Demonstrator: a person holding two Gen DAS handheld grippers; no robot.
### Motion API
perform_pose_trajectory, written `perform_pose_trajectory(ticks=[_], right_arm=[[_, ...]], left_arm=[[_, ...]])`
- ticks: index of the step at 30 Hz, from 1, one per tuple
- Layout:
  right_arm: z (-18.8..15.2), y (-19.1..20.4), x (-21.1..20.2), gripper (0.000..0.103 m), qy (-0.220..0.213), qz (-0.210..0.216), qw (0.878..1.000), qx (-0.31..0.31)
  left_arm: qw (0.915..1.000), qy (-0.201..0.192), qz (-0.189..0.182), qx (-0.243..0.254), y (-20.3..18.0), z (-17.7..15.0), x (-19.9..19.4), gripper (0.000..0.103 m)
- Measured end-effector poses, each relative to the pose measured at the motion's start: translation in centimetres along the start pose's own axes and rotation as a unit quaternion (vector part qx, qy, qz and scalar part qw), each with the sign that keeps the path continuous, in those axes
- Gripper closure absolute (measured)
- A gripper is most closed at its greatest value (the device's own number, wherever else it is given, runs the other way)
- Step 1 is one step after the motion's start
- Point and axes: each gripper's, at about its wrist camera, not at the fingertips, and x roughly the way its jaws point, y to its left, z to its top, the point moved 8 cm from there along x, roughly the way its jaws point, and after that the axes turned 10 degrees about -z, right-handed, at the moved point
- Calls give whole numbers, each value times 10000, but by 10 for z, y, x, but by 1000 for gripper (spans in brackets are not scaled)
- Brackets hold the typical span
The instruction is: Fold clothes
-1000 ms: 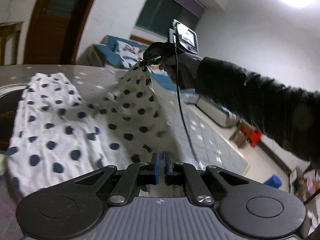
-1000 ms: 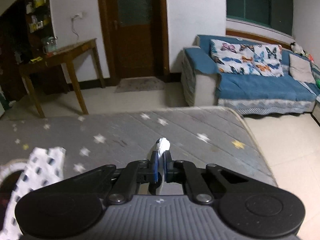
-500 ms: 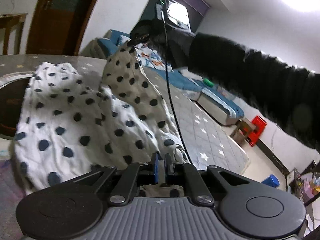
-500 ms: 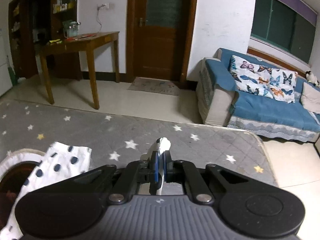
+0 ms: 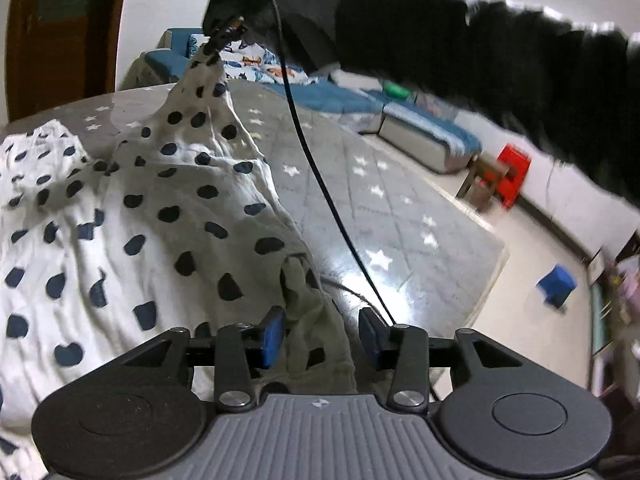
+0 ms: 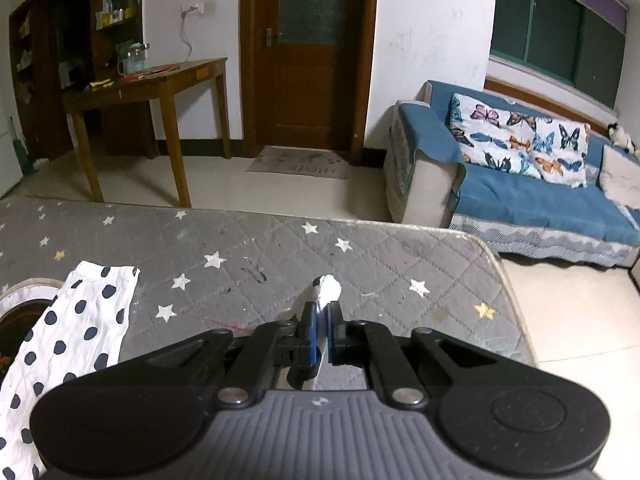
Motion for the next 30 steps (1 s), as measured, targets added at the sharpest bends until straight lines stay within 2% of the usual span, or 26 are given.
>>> perform_pose_trajectory(ticks=[3, 6, 8, 10, 13, 17, 22, 30], right_arm=[[-4, -8, 3, 99, 18, 51, 10000, 50], [-7, -14, 6, 99, 49, 94, 9998, 144], [-9, -18, 8, 99, 91, 105, 9996, 232], [-11, -21, 10, 99, 133, 79, 9995, 286], [-10, -21, 8, 99, 156, 43, 9995, 283], [3, -9, 2, 99, 103, 18, 9996, 245], [22, 21, -4, 99, -3, 98, 9998, 158], [52, 107, -1, 99, -97, 322, 9993, -132]], left_arm=[[9996, 159, 117, 185, -4, -2, 13, 61], [9989, 229, 249, 333, -7, -4, 19, 72], [9986, 214, 317, 375, -6, -3, 20, 92], [9995, 159, 236, 138, 2, -1, 15, 97], [9993, -189, 74, -324, 16, 8, -10, 98], [9944, -750, 8, -741, 36, 20, -56, 99], [9826, -1354, -2, -1270, 64, 26, -107, 99], [9623, -1981, 145, -1859, 103, 11, -164, 99]])
